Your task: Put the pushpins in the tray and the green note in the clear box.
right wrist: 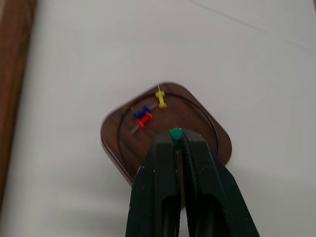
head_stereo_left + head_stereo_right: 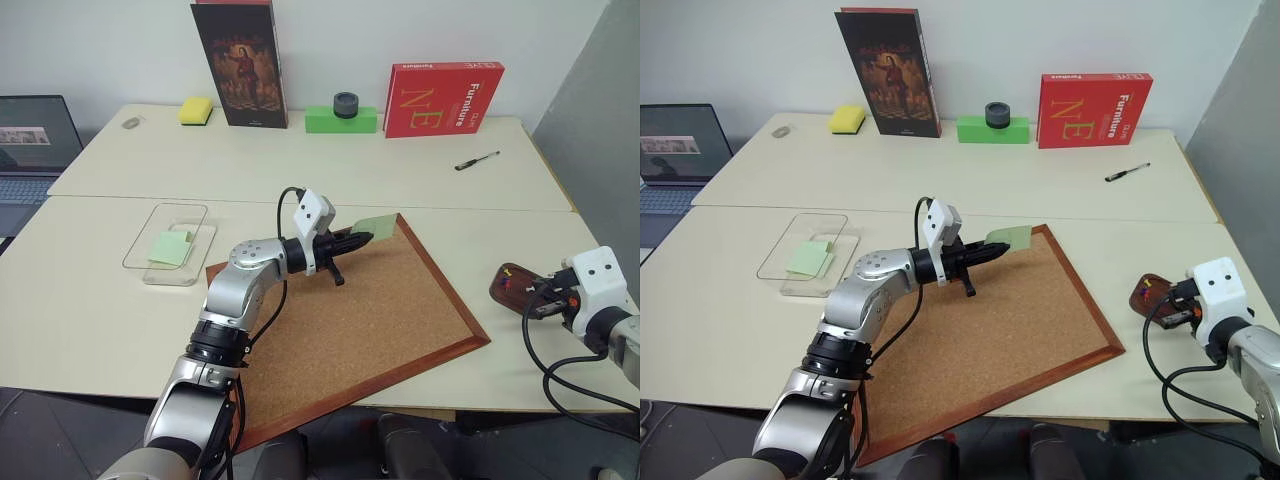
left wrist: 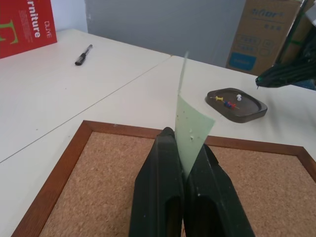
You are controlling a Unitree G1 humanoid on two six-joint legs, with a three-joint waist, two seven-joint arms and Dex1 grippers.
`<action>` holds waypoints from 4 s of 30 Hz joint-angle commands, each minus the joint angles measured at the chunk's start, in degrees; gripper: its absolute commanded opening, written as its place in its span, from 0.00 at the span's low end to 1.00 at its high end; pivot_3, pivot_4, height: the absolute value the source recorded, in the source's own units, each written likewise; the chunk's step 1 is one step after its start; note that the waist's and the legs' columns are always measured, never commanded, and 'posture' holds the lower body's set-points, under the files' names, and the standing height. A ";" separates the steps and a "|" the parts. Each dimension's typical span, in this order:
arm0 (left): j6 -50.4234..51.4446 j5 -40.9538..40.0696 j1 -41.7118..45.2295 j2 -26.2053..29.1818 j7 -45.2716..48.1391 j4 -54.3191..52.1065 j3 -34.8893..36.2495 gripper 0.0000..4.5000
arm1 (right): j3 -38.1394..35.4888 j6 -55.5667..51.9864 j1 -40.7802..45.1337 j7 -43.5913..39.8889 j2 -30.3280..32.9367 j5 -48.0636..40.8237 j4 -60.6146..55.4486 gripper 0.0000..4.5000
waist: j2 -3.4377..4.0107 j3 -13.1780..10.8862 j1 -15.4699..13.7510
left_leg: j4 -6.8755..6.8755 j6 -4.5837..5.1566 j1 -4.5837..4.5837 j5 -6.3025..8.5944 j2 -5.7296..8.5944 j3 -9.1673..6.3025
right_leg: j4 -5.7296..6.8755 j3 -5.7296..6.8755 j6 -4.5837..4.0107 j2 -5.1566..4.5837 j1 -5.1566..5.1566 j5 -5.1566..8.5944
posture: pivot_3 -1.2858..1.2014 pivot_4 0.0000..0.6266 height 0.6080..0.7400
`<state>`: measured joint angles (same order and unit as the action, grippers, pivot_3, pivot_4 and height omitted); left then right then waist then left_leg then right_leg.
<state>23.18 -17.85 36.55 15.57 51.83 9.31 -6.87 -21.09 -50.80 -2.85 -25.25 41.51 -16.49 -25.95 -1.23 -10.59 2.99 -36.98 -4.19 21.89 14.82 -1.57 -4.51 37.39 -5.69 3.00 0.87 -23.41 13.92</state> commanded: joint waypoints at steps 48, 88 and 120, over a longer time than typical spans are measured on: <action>2.92 16.36 -10.02 37.10 -17.06 -7.37 17.17 0.00 | 36.23 26.68 40.70 -21.28 -19.68 -1.59 17.87 0.83 | -0.15 -0.11 0.09 | 0.03 -0.01 0.53 0.00 -0.06 -0.06 | 0.48 0.15 -0.18 -0.01 -0.70 0.09 | 0.52 0.24 1.00; 7.06 16.13 -17.17 37.70 -15.78 -4.95 16.21 1.00 | 36.41 26.37 39.62 -21.43 -23.20 0.04 17.62 0.84 | -0.15 -0.11 0.27 | -0.03 -0.02 0.54 -0.01 -0.10 -0.06 | 0.69 0.16 -0.20 0.01 -0.80 0.08 | 0.52 0.24 1.00; 11.99 9.98 -12.20 37.34 -9.57 -2.41 13.53 1.00 | 34.23 26.01 39.44 -19.64 -23.95 -1.38 16.17 0.84 | -0.16 -0.11 0.35 | -0.05 -0.03 0.55 -0.01 -0.09 -0.08 | 0.71 0.17 -0.21 0.01 -0.79 0.07 | 0.52 0.24 1.00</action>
<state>35.70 -7.60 24.34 51.43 40.28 7.96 6.63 14.65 -24.65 36.37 -45.00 17.61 -17.00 -6.80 -1.38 -10.70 3.34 -37.02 -4.22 22.44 14.81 -1.67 -4.58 38.10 -5.51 2.79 0.88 -24.21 13.99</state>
